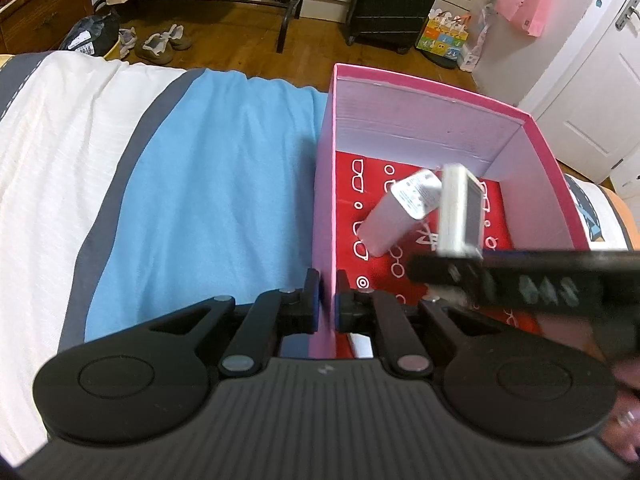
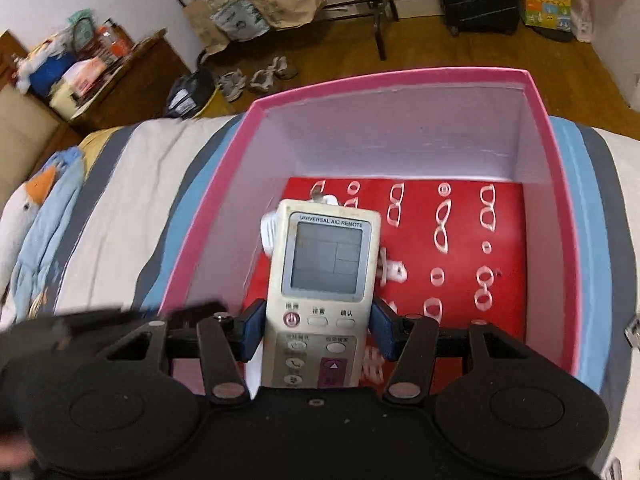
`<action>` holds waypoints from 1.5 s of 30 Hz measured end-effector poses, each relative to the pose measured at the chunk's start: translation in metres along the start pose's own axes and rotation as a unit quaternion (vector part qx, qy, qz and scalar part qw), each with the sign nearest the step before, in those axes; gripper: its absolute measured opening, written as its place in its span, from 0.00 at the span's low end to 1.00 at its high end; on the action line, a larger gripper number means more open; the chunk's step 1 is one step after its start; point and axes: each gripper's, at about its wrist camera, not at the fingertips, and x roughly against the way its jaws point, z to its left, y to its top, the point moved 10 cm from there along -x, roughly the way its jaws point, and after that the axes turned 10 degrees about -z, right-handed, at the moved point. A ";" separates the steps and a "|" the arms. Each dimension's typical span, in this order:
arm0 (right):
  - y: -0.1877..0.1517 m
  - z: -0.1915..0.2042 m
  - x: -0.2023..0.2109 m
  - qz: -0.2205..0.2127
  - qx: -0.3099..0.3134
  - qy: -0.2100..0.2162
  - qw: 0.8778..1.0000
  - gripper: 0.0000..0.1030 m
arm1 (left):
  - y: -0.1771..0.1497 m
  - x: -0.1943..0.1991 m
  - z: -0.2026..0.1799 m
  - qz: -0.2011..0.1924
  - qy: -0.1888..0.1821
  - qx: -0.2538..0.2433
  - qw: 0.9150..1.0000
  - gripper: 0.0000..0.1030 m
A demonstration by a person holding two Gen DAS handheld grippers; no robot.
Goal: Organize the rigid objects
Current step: 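Place the white AC remote into the pink box with the right gripper, then grasp the small white charger cube with the right gripper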
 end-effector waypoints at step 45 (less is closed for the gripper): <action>-0.069 -0.160 0.202 0.005 0.183 -0.064 0.981 0.71 | 0.000 0.001 -0.009 0.002 0.030 -0.021 0.999 0.05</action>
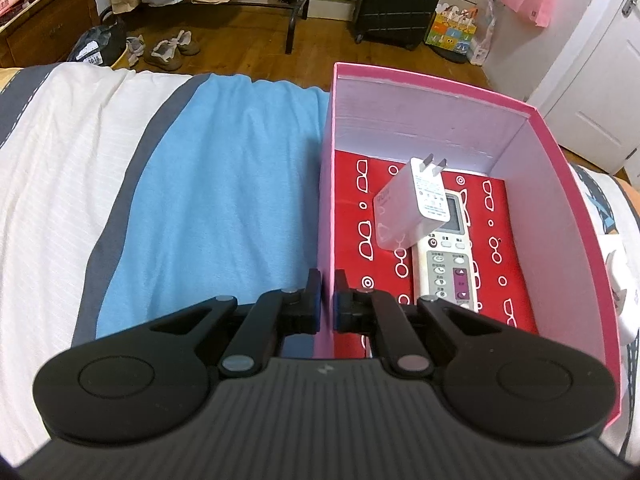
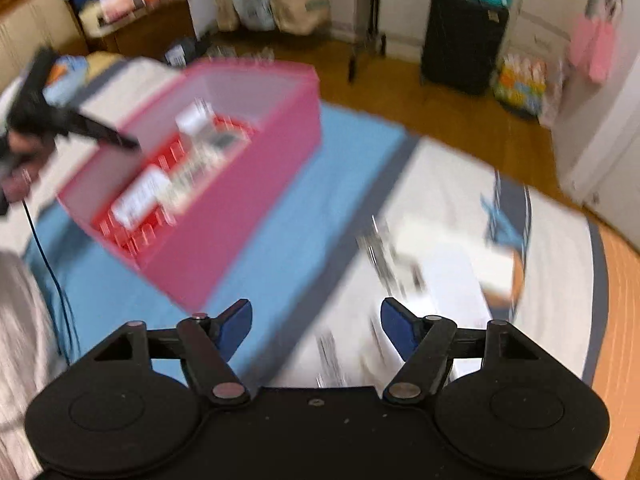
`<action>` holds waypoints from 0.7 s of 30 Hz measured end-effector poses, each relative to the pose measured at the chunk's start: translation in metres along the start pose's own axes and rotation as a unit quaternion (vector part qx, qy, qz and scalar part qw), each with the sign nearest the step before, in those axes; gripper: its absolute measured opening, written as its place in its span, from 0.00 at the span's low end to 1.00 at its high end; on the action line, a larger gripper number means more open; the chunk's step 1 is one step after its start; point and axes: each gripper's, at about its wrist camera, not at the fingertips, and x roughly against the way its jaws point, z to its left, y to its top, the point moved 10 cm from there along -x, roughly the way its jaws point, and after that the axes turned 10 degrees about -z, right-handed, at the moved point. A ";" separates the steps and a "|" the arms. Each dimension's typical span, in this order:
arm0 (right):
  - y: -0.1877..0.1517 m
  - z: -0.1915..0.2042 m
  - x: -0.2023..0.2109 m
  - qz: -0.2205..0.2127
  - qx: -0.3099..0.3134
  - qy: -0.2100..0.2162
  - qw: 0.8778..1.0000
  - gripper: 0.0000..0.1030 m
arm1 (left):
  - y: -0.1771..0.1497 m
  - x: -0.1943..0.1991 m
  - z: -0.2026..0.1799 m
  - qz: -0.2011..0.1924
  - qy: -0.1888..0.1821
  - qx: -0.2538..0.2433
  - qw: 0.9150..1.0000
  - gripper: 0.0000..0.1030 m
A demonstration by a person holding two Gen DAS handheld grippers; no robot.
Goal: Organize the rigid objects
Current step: 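Grasp the small white charger cube with the right gripper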
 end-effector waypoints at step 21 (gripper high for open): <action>-0.092 -0.033 -0.059 0.102 -0.031 -0.021 0.994 0.47 | -0.002 -0.002 -0.002 0.004 0.012 -0.007 1.000 0.04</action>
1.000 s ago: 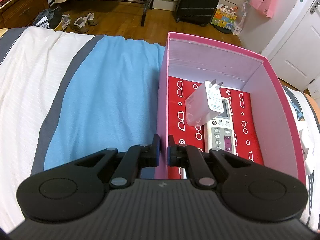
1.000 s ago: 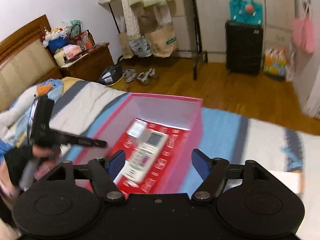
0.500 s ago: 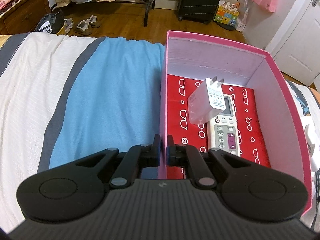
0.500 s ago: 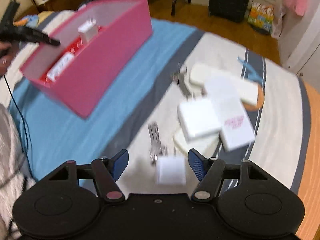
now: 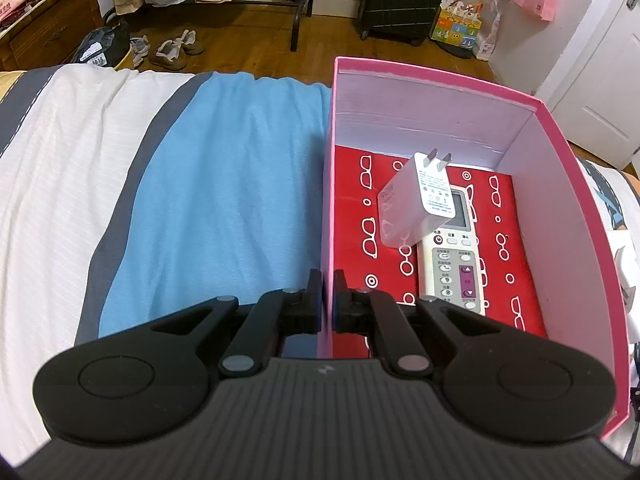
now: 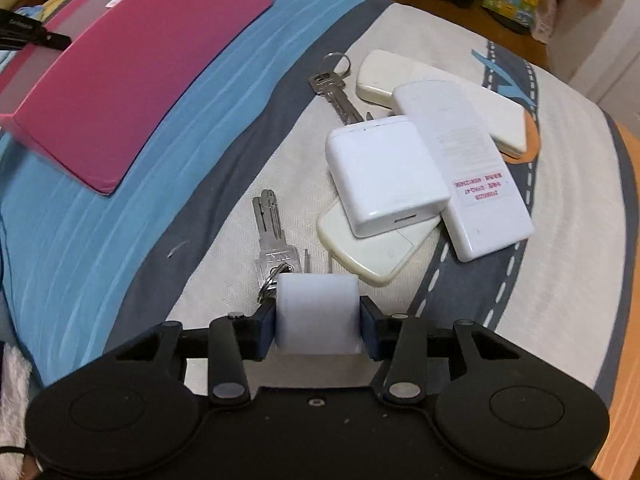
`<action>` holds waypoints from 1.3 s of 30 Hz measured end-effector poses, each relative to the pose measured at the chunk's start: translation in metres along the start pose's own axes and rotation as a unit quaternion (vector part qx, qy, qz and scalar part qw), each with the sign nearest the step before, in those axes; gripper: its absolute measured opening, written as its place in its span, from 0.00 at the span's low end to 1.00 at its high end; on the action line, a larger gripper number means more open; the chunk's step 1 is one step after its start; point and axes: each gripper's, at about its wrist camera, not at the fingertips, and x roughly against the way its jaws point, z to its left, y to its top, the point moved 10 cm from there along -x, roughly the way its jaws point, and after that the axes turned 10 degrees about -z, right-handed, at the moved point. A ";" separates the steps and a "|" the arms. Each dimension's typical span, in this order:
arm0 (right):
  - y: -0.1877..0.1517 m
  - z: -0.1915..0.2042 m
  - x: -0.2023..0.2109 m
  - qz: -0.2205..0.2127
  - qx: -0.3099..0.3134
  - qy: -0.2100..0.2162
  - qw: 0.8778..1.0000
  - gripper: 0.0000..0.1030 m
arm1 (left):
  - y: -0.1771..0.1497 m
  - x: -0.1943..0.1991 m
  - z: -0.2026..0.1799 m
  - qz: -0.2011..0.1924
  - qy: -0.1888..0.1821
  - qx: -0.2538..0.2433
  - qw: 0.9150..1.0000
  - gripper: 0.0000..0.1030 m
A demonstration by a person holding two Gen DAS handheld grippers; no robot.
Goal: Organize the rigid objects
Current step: 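Grasp the small white charger cube with the right gripper, then drop the white charger cube into the pink box and withdraw the right gripper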
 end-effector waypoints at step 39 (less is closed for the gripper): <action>0.141 0.215 -0.042 -0.004 -0.103 0.102 0.989 0.50 | -0.002 0.003 0.003 -0.006 -0.022 0.006 1.000 0.06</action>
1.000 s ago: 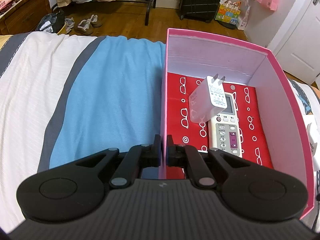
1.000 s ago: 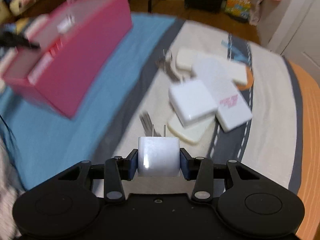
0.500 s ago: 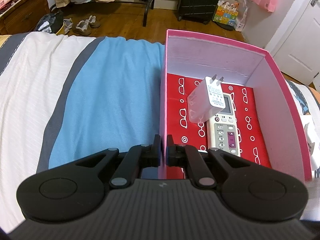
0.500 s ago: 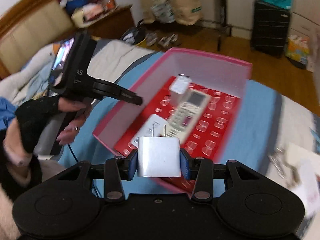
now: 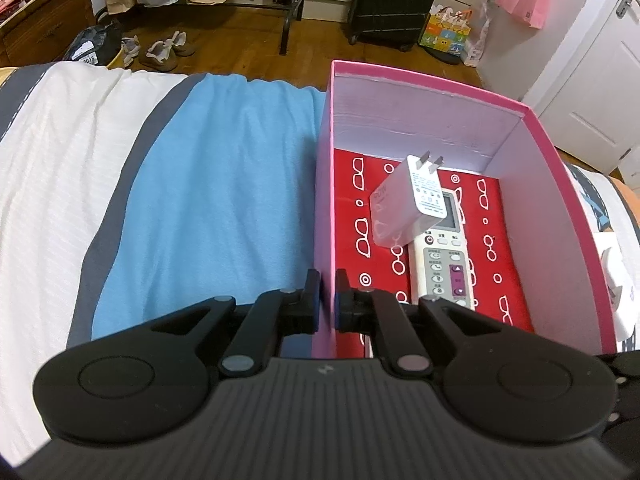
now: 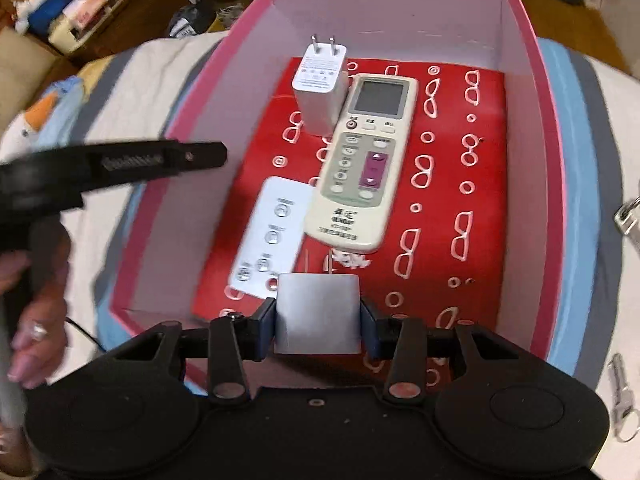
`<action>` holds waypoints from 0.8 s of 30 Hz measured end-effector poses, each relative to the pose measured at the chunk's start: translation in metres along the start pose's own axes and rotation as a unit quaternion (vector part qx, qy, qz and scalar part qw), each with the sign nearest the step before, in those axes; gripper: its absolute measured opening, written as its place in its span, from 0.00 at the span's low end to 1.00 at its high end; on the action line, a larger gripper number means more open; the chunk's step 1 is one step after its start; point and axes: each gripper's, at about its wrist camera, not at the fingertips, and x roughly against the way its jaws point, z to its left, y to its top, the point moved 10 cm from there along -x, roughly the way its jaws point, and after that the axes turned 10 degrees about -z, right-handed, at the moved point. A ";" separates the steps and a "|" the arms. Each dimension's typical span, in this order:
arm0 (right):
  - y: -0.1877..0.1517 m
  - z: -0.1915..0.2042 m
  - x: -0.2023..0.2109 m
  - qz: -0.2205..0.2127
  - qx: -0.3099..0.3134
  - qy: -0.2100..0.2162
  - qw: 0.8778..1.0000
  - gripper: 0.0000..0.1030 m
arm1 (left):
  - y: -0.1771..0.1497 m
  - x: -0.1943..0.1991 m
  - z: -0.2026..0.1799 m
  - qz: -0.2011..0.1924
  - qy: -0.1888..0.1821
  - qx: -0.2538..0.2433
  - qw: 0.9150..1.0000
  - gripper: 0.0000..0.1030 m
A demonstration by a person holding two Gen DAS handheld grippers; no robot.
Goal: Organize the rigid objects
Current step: 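Drop the white charger cube into the pink box and withdraw the right gripper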
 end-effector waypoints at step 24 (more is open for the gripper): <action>-0.012 -0.179 0.161 -0.080 0.000 -0.076 0.994 0.61 | 0.000 0.001 -0.003 0.006 0.024 -0.007 1.000 0.05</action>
